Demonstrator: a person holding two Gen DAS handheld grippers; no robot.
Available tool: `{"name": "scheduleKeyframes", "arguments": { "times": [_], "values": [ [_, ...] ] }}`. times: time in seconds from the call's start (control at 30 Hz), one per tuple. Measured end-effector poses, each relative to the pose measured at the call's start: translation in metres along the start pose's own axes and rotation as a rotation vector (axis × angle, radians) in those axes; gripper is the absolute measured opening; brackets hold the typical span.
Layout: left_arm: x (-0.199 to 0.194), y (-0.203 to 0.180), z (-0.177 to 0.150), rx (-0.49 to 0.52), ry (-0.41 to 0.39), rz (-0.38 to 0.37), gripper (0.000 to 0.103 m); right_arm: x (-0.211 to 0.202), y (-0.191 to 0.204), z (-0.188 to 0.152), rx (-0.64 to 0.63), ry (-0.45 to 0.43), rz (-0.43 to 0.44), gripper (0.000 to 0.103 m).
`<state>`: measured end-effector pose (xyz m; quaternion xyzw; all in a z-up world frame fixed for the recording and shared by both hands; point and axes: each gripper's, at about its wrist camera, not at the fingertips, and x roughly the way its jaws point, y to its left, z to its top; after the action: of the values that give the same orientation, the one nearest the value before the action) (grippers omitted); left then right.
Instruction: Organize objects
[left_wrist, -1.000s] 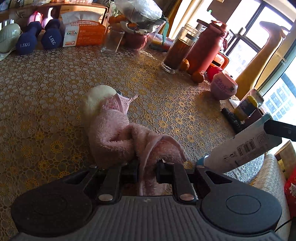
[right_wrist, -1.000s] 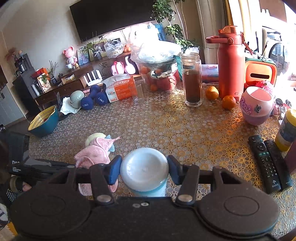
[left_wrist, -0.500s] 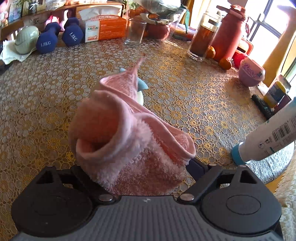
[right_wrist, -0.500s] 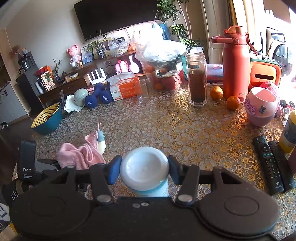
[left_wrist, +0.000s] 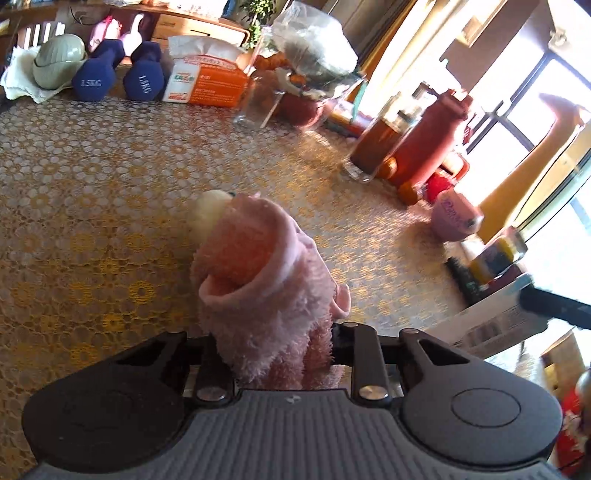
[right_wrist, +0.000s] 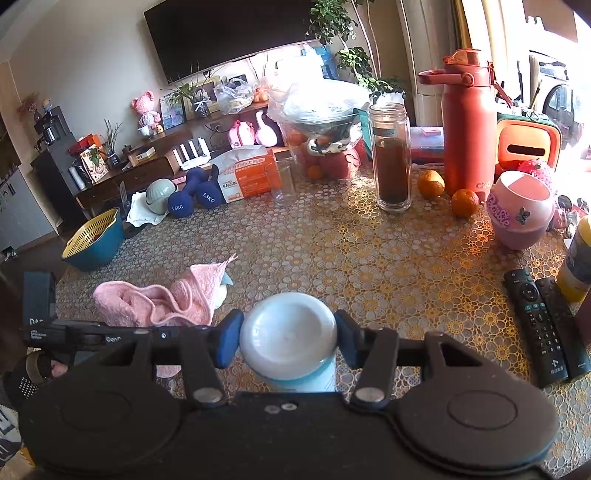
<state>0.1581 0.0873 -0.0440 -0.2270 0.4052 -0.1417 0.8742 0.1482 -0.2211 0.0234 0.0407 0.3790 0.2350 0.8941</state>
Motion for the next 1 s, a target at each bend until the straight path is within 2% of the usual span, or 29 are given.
{"name": "scheduleKeyframes", "arguments": {
  "times": [0.17, 0.27, 0.33, 0.47, 0.63, 0.83, 1.0],
  "values": [
    [-0.007, -0.028, 0.007, -0.152, -0.02, -0.295, 0.025, 0.0, -0.002, 0.0, 0.031, -0.003, -0.005, 0.052],
    [0.001, -0.039, 0.006, -0.242, 0.002, -0.396, 0.025, 0.0, -0.004, 0.0, 0.051, -0.006, -0.012, 0.052],
    [0.012, -0.043, 0.001, -0.289, 0.029, -0.432, 0.025, 0.0, -0.004, 0.0, 0.058, -0.006, -0.011, 0.052],
    [0.037, -0.041, -0.015, -0.356, 0.081, -0.439, 0.025, 0.0, -0.003, 0.0, 0.054, -0.008, -0.011, 0.052],
    [0.056, -0.032, -0.026, -0.398, 0.112, -0.41, 0.025, -0.001, -0.001, 0.0, 0.045, -0.01, -0.009, 0.053],
    [0.075, -0.026, -0.032, -0.29, 0.178, -0.252, 0.025, -0.002, -0.002, -0.003, 0.035, -0.015, 0.003, 0.053],
    [0.065, -0.029, -0.024, -0.228, 0.155, -0.243, 0.025, -0.005, 0.002, -0.006, -0.017, -0.014, 0.012, 0.053]
  ]
}}
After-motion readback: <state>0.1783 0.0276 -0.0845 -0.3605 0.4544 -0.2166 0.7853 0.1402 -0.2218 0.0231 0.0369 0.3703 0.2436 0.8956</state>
